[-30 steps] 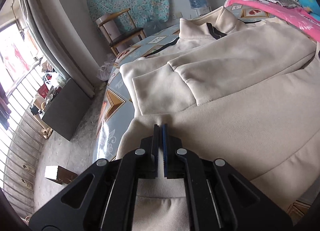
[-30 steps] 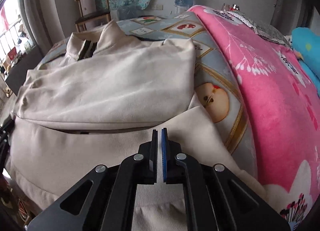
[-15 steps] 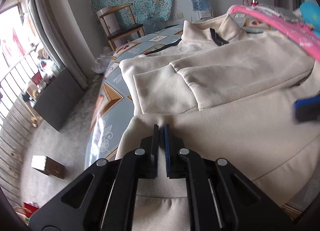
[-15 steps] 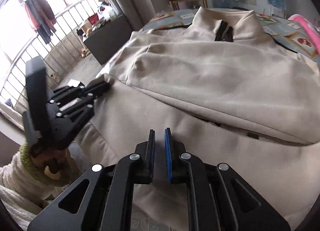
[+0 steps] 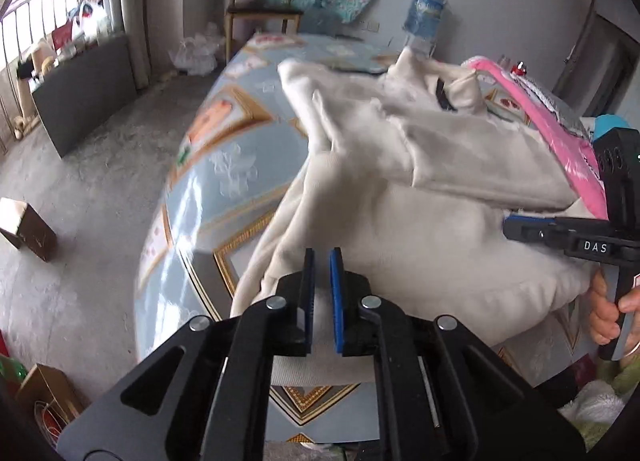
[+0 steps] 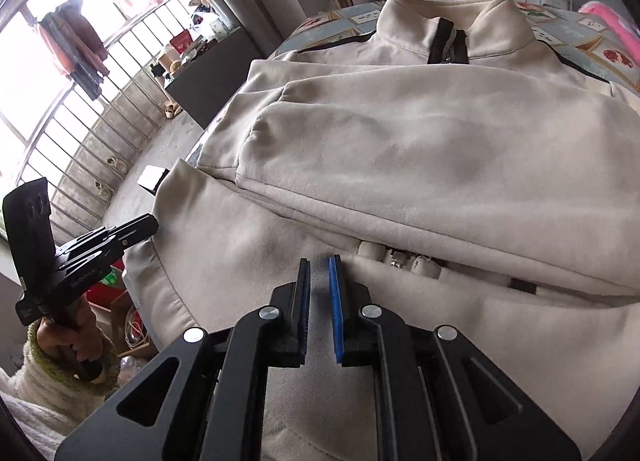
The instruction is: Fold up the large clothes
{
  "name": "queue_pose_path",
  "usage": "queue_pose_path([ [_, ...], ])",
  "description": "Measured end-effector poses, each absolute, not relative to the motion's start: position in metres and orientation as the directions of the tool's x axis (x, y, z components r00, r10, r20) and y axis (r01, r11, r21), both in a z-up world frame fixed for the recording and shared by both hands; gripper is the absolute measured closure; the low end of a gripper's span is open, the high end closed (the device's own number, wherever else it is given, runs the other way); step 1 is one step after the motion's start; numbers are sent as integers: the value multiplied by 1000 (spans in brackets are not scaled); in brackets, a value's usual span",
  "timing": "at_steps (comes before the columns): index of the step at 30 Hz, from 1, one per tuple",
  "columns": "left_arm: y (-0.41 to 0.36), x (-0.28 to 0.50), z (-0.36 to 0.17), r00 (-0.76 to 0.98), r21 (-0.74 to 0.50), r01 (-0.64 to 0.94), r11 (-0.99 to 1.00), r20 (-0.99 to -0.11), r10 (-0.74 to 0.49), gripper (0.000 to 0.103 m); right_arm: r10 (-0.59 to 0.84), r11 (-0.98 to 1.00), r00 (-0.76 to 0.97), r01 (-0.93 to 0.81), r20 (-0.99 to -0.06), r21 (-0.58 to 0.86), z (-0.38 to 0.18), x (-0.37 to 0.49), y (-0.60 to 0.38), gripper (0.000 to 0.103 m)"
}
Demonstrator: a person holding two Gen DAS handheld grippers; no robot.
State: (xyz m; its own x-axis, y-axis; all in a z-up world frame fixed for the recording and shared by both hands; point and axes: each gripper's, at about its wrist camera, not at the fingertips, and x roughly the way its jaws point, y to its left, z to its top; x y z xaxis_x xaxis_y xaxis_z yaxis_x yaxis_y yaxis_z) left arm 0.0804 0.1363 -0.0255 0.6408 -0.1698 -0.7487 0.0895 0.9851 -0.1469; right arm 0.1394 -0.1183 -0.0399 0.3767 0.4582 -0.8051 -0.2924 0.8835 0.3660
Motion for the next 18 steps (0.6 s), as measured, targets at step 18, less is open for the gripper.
queue_pose_path([
  [18, 41, 82, -38, 483, -152, 323, 934, -822, -301, 94, 186, 976, 468, -193, -864, 105, -24, 54, -187, 90],
])
